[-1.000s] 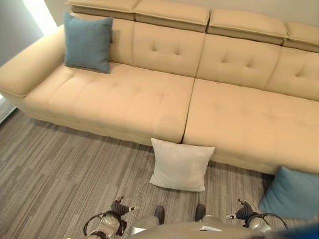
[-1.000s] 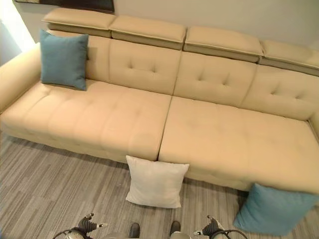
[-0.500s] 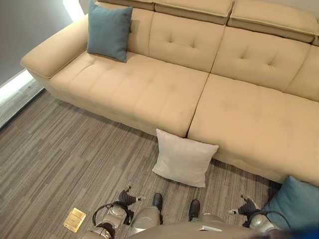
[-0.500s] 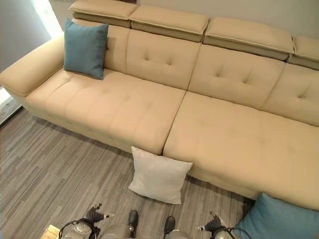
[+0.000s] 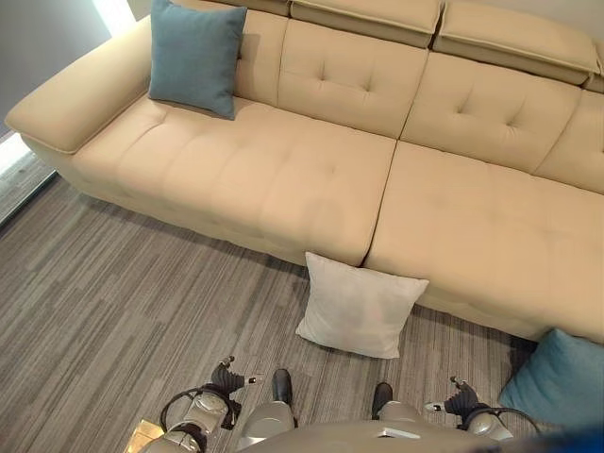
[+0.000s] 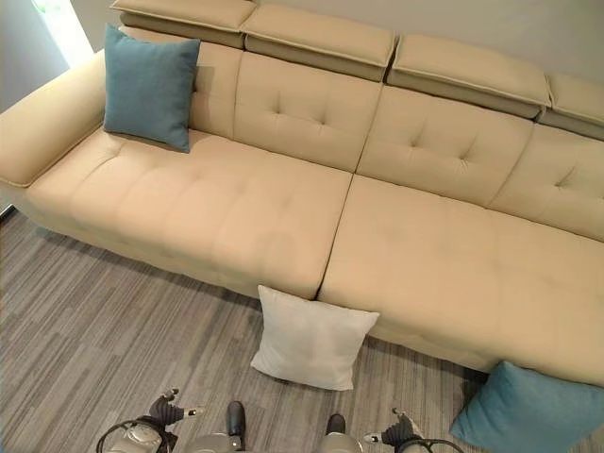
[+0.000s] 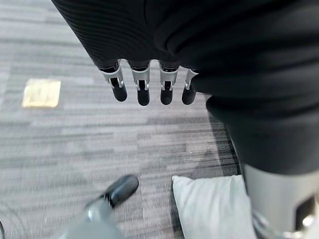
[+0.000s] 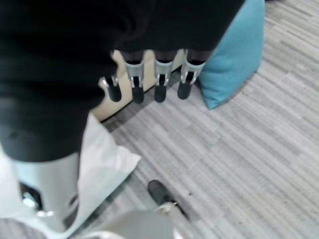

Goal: Pick up all the scattered cushions and arrange them neatly on the sofa.

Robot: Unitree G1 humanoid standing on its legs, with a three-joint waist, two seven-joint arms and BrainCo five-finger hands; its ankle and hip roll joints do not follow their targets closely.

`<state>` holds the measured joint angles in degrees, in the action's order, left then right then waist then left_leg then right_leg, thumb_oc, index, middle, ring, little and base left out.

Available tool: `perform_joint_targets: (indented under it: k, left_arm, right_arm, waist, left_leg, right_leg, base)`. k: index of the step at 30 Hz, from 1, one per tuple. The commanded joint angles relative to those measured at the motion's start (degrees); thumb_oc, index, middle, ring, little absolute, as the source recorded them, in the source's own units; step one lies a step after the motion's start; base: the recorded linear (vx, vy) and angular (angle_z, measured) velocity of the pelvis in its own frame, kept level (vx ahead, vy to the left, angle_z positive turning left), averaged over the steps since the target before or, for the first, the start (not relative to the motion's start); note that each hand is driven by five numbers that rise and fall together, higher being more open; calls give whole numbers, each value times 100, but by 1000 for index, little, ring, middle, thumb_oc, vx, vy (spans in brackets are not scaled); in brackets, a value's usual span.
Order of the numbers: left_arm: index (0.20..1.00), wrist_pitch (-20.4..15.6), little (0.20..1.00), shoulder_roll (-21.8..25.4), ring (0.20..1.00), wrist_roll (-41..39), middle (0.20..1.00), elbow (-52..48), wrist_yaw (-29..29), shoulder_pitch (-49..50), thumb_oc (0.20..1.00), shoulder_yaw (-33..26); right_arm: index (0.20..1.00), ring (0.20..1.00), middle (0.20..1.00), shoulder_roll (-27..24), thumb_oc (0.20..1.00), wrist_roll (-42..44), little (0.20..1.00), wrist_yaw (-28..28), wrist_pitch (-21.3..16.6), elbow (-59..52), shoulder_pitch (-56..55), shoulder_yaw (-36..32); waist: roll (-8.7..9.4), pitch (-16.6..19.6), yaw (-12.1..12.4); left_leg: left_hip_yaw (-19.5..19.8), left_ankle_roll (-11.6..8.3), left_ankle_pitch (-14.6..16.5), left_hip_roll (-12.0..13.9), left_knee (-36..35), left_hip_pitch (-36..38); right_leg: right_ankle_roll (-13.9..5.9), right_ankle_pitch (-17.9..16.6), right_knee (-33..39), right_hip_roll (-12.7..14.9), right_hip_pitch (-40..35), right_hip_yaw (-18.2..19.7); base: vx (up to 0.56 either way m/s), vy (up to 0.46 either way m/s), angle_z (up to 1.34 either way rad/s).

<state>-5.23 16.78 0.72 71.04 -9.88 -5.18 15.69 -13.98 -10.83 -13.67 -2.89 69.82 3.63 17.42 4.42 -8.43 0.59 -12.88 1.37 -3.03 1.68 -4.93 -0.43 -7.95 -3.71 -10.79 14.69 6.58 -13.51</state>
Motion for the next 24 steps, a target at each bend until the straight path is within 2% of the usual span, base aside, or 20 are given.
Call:
perform_joint_targets:
  k: [1,3,8,11,24]
  left_arm:
    - [1000,-80,1000,-18,1000,25,1000,-38,-85,52,1000,-57]
    - [1000,-80,1000,9,1000,46,1000,5,-93,83,1000,-107]
    - [1000,-108,1000,19,1000,120,1000,41,-59,64,1000,-93]
    - [1000,-114,1000,-3,1000,89,1000,7,-94,54,1000,-91]
    - [1000,-216,1000,-66,1000,-153,1000,-602,-112,-53,1000,-81]
  right_arm:
    - [1000,1000,1000,-286,1000,-6,1000,-45,-43,-142,188,199]
    - [1000,1000,1000,-321,1000,-15,1000,-54,-65,-213,231,221]
    - [1000,1000,1000,-408,1000,-35,1000,-47,-81,-285,268,242]
    - [1000,1000,1000,-427,1000,-43,1000,-68,-78,-334,271,264]
    - [1000,1000,1000,-601,1000,-58,1000,-147,-175,-535,287,279]
  waist:
    - [-124,-114,92]
    - [-137,-115,79]
    - [-121,-182,17]
    - [-95,-205,19]
    - [-164,-65,2]
  left_leg:
    - [423,-126,535,-15,583,-230]
    - [410,-122,527,-74,470,-133]
    - [450,-151,593,-172,430,-51]
    - [468,-175,613,-208,472,-58]
    - [518,-397,529,-52,248,141]
  right_leg:
    - [-161,122,-351,-113,-203,-170]
    - [-136,199,1,-257,-105,-216]
    - [-176,82,713,-323,-16,-340]
    - [-158,46,774,-346,-72,-286]
    - [-78,72,1526,-605,-674,-491]
  base:
    - [140,98,-43]
    - [144,46,-19]
    - [89,-14,1]
    - [47,-49,22]
    - [60,-74,7]
